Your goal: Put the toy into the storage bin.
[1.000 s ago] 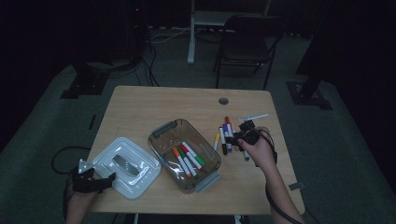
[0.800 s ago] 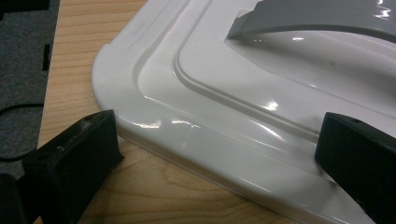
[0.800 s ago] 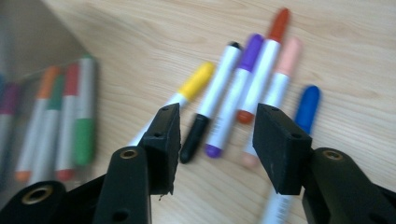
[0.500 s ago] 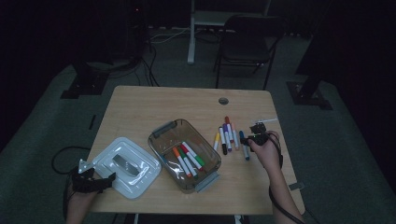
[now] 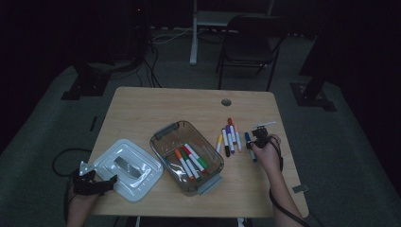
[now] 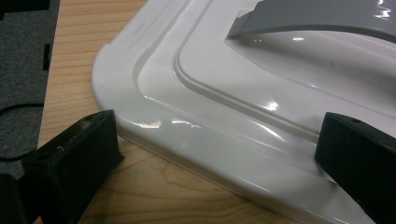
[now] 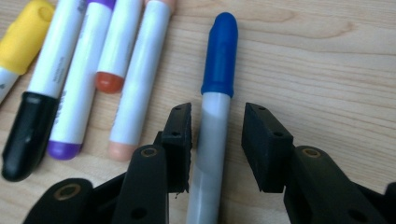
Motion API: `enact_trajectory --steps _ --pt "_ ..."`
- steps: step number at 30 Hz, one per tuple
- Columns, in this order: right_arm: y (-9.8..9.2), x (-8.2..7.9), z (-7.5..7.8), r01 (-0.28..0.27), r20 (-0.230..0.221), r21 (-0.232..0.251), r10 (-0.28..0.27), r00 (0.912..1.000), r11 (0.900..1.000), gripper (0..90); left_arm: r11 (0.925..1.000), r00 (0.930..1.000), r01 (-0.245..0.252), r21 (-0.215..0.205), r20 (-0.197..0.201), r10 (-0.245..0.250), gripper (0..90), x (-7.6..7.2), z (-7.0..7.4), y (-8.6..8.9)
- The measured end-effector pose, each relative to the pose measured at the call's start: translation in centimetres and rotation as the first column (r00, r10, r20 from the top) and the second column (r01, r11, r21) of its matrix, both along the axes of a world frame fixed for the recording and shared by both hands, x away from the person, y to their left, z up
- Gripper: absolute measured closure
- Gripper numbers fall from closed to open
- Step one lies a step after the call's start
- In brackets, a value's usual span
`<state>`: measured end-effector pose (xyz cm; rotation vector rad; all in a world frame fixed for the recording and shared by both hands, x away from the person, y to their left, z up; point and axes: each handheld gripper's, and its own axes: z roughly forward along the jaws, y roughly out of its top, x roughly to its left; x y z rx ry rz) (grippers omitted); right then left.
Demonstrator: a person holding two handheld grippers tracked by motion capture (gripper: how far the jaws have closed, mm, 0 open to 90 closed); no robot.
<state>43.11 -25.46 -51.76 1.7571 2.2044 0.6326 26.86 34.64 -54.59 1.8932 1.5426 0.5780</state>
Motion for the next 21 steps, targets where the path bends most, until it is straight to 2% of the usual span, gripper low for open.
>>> enact_trajectory --steps 4,9,11,15,21 --pt "0.0 0.1 0.1 0.042 -0.016 -0.034 -0.042 0.9990 0.999 75.6 1.0000 1.0000 0.000 0.000 0.000 0.000 0.5 0.0 0.0 0.0" --pt "-0.5 0.3 0.5 0.093 -0.062 0.032 -0.090 0.9940 0.995 76.6 1.0000 1.0000 0.000 0.000 0.000 0.000 0.5 0.0 0.0 0.0" --pt "-0.6 0.1 1.0 0.098 -0.053 0.040 -0.096 0.9940 0.994 76.6 1.0000 1.0000 0.000 0.000 0.000 0.000 0.5 0.0 0.0 0.0" --pt "-0.6 -0.5 2.6 0.072 -0.032 0.067 -0.070 0.9970 0.995 76.6 1.0000 1.0000 -0.001 0.000 0.000 0.001 0.5 0.0 0.0 0.0" --pt "0.3 -1.9 6.0 0.026 0.027 0.119 -0.030 0.9992 0.993 76.6 1.0000 1.0000 -0.001 0.000 0.000 0.001 0.5 0.0 0.0 0.0"
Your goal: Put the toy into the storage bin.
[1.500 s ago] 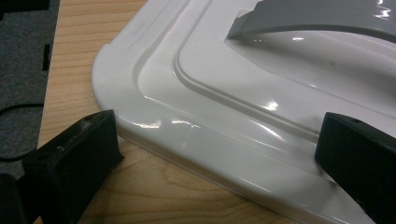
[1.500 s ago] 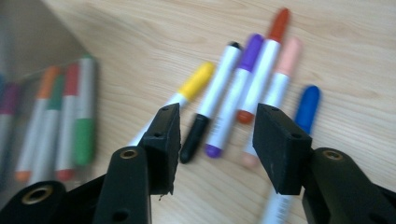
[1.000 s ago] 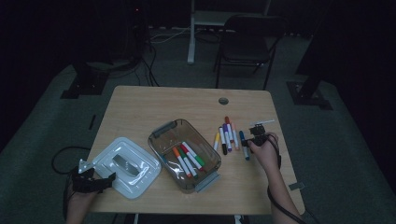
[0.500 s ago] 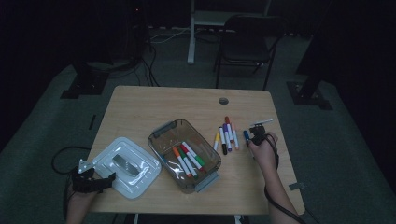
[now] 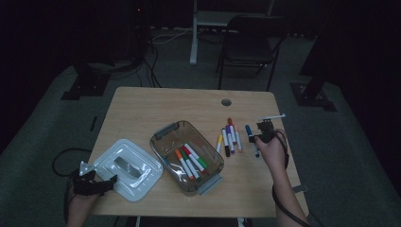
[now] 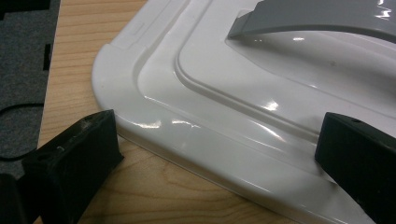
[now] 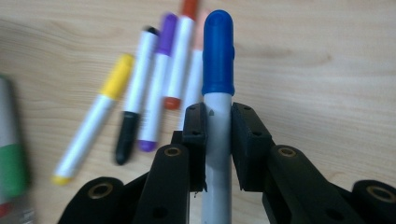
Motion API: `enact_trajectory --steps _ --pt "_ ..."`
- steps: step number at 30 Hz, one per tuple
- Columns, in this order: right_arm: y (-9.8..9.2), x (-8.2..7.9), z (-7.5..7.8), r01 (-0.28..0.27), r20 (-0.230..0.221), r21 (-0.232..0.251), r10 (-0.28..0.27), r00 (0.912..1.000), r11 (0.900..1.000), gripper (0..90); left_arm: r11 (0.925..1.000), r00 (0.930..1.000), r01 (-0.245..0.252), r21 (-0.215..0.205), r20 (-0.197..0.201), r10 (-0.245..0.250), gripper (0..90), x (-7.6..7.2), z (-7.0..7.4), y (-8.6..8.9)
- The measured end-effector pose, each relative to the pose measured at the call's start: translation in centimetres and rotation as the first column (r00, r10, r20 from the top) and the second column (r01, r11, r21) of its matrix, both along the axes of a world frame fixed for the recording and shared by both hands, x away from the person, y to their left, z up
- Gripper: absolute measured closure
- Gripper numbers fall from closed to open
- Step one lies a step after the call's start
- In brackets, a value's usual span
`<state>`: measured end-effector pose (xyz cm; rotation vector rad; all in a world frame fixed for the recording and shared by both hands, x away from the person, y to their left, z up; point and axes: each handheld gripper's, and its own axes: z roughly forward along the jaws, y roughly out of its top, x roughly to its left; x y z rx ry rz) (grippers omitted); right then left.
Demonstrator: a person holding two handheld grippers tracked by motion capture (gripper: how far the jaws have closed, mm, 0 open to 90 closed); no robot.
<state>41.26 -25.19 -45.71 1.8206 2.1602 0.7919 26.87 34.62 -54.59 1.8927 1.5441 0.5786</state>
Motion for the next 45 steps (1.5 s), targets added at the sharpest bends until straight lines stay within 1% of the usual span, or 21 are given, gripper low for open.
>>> enact_trajectory --steps 1,4,6,8,10,14,18,19,22,23,24,25,26,27,30,33,34,36,42,44,45 --pt "0.3 -0.2 0.6 -0.012 0.005 -0.001 0.012 0.9999 1.000 76.6 1.0000 1.0000 0.000 0.000 0.000 0.000 0.5 0.0 0.0 0.0" --pt "1.1 -0.9 2.2 -0.047 0.030 0.023 0.046 0.9985 0.999 76.6 1.0000 1.0000 -0.001 0.001 0.000 0.001 0.5 0.0 0.0 0.0" --pt "1.8 -1.3 3.2 -0.072 0.050 0.043 0.070 0.9963 0.997 76.6 1.0000 1.0000 -0.001 0.000 0.000 0.001 0.5 0.0 0.0 0.0" --pt "2.4 -1.6 4.1 -0.094 0.065 0.050 0.091 0.9938 0.994 76.6 1.0000 1.0000 0.000 0.000 0.000 0.000 0.5 0.0 0.0 0.0" --pt "3.1 -1.9 4.9 -0.118 0.063 0.056 0.115 0.9914 0.991 76.6 1.0000 1.0000 0.000 -0.001 0.000 0.000 0.5 0.0 0.0 0.0" --pt "4.6 -2.3 6.2 -0.178 0.085 0.091 0.171 0.9817 0.980 76.6 1.0000 1.0000 0.000 0.000 0.000 0.000 0.5 0.0 0.0 0.0" --pt "6.3 -2.7 7.4 -0.238 0.114 0.114 0.225 0.9677 0.965 76.6 1.0000 1.0000 0.000 0.001 0.001 0.000 0.5 0.0 0.0 0.0" --pt "6.8 -2.8 7.7 -0.251 0.123 0.112 0.237 0.9638 0.962 76.6 1.0000 1.0000 0.001 0.001 0.001 -0.001 0.5 0.0 0.0 0.0" --pt "8.2 -3.1 8.5 -0.287 0.136 0.134 0.270 0.9533 0.948 76.6 1.0000 1.0000 -0.001 0.001 0.001 0.001 0.5 0.0 0.0 0.0" --pt "8.6 -3.1 8.7 -0.298 0.135 0.134 0.281 0.9502 0.945 76.6 1.0000 1.0000 0.000 0.000 0.002 0.000 0.5 0.0 0.0 0.0" --pt "8.6 -3.1 8.7 -0.298 0.135 0.134 0.281 0.9502 0.945 76.6 1.0000 1.0000 0.000 0.000 0.002 0.000 0.5 0.0 0.0 0.0" --pt "9.1 -3.2 8.9 -0.313 0.143 0.141 0.293 0.9451 0.939 76.6 1.0000 1.0000 0.000 0.000 0.002 0.000 0.5 0.0 0.0 0.0" --pt "10.1 -3.3 9.3 -0.339 0.145 0.133 0.320 0.9362 0.931 76.6 1.0000 1.0000 0.000 0.000 0.002 0.000 0.5 0.0 0.0 0.0" --pt "10.5 -3.3 9.5 -0.348 0.152 0.132 0.328 0.9324 0.928 76.6 1.0000 1.0000 0.001 0.000 0.002 -0.001 0.5 0.0 0.0 0.0" --pt "11.8 -3.4 9.9 -0.377 0.153 0.126 0.357 0.9214 0.918 76.6 1.0000 1.0000 0.001 0.000 0.002 -0.001 0.5 0.0 0.0 0.0" --pt "13.3 -3.5 10.1 -0.413 0.150 0.121 0.394 0.9066 0.903 76.6 1.0000 1.0000 0.001 0.000 0.002 -0.001 0.5 0.0 0.0 0.0" --pt "13.8 -3.6 10.1 -0.424 0.146 0.113 0.407 0.9017 0.899 76.6 1.0000 1.0000 0.001 0.000 0.002 -0.001 0.5 0.0 0.0 0.0" --pt "14.7 -3.7 10.0 -0.439 0.143 0.124 0.421 0.8955 0.890 76.6 1.0000 1.0000 0.001 0.000 0.002 -0.001 0.5 0.0 0.0 0.0" --pt "17.3 -4.0 9.4 -0.496 0.120 0.124 0.483 0.8673 0.859 76.6 1.0000 1.0000 0.001 0.000 0.002 -0.001 0.5 0.0 0.0 0.0" --pt "18.1 -4.1 9.2 -0.508 0.117 0.127 0.495 0.8607 0.852 76.6 1.0000 1.0000 0.001 0.000 0.002 -0.001 0.5 0.0 0.0 0.0" --pt "18.5 -4.2 9.1 -0.517 0.113 0.128 0.505 0.8557 0.847 76.6 1.0000 1.0000 0.001 0.000 0.002 -0.001 0.5 0.0 0.0 0.0"
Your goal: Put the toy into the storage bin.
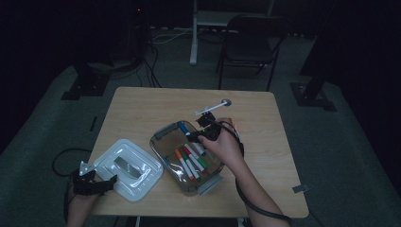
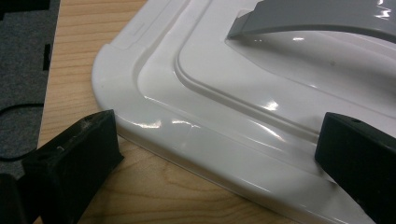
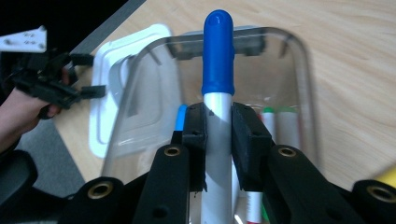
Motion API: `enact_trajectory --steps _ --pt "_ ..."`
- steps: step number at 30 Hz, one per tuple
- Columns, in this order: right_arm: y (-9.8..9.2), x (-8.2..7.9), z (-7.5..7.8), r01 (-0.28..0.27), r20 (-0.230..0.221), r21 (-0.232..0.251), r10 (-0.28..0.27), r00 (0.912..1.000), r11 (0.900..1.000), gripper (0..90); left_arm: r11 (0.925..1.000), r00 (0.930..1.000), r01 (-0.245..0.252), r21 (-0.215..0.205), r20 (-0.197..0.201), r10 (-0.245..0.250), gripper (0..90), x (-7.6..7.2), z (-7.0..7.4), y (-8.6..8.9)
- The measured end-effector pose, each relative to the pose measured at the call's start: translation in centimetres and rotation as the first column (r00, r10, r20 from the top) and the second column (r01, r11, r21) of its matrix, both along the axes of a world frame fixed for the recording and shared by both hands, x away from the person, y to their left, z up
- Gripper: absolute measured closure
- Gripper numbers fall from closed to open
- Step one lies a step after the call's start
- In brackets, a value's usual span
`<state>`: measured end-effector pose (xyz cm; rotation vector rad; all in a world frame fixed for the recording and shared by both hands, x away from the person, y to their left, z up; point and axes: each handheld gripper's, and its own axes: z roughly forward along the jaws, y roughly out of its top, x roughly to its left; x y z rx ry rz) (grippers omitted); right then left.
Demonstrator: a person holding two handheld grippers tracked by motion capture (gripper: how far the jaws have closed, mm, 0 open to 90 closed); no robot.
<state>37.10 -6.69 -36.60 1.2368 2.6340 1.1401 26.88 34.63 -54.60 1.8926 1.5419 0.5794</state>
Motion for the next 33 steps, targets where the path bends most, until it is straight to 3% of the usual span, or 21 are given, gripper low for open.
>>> enact_trajectory --steps 11,26,33 --pt "4.2 -0.8 -2.0 -0.091 -0.053 -0.047 0.089 0.9947 0.995 76.6 1.0000 1.0000 0.000 0.000 0.000 0.000 0.5 0.0 0.0 0.0" --pt "7.3 0.0 -6.5 -0.124 -0.151 -0.122 0.105 0.9829 0.985 76.6 1.0000 1.0000 0.000 0.000 0.000 0.000 0.5 0.0 0.0 0.0" --pt "8.3 0.3 -8.0 -0.146 -0.188 -0.179 0.111 0.9758 0.973 76.5 1.0000 1.0000 0.000 0.000 -0.001 0.000 0.5 0.0 0.0 0.0"
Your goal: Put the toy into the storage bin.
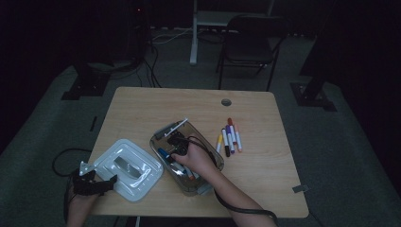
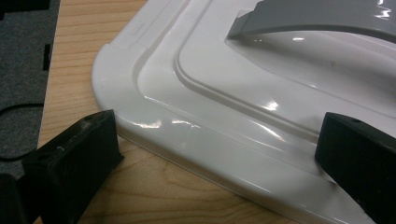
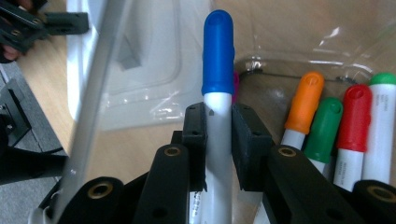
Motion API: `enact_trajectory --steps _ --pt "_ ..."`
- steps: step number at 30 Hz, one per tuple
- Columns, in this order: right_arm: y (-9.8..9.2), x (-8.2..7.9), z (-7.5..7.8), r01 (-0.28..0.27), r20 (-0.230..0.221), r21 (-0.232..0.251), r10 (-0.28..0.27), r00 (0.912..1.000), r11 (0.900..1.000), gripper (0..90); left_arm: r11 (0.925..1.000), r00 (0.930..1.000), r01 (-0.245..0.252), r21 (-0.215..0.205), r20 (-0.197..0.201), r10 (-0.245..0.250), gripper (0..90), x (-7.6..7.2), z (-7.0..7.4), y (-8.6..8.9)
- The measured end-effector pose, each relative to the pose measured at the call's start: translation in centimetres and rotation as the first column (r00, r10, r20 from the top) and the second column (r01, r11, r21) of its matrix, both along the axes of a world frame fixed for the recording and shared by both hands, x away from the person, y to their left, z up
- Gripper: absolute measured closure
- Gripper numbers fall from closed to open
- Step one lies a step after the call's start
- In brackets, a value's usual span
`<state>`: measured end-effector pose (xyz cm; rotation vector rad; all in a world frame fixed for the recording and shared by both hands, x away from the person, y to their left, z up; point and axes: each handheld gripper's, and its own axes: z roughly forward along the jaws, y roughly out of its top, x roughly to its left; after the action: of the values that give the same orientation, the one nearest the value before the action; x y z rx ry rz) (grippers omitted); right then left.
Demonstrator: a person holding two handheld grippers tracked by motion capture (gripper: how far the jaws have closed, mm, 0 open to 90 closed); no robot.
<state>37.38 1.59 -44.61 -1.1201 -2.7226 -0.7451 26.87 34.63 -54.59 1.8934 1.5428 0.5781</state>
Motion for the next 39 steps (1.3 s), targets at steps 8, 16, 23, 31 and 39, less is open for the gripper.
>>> enact_trajectory --steps 8,16,23,31,39 --pt "0.9 0.1 -1.1 -0.015 -0.023 -0.052 0.014 0.9996 0.999 76.5 1.0000 1.0000 0.001 0.000 0.000 -0.001 0.5 0.0 0.0 0.0" --pt "1.5 0.2 -2.0 -0.029 -0.058 -0.098 0.024 0.9980 0.995 76.2 1.0000 1.0000 0.002 0.000 0.000 -0.002 0.5 0.0 0.0 0.0" --pt "1.6 0.2 -2.7 -0.044 -0.081 -0.131 0.034 0.9961 0.990 72.0 1.0000 1.0000 0.003 0.000 0.000 -0.003 0.5 0.0 0.0 0.0" --pt "-0.1 0.5 -1.2 -0.026 -0.047 -0.076 0.022 0.9987 0.997 67.2 1.0000 1.0000 0.003 0.000 0.000 -0.003 0.5 0.0 0.0 0.0" --pt "-3.9 0.8 2.0 0.037 0.020 0.023 -0.037 0.9991 0.999 61.2 1.0000 1.0000 0.002 -0.001 0.001 -0.002 0.5 0.0 0.0 0.0"
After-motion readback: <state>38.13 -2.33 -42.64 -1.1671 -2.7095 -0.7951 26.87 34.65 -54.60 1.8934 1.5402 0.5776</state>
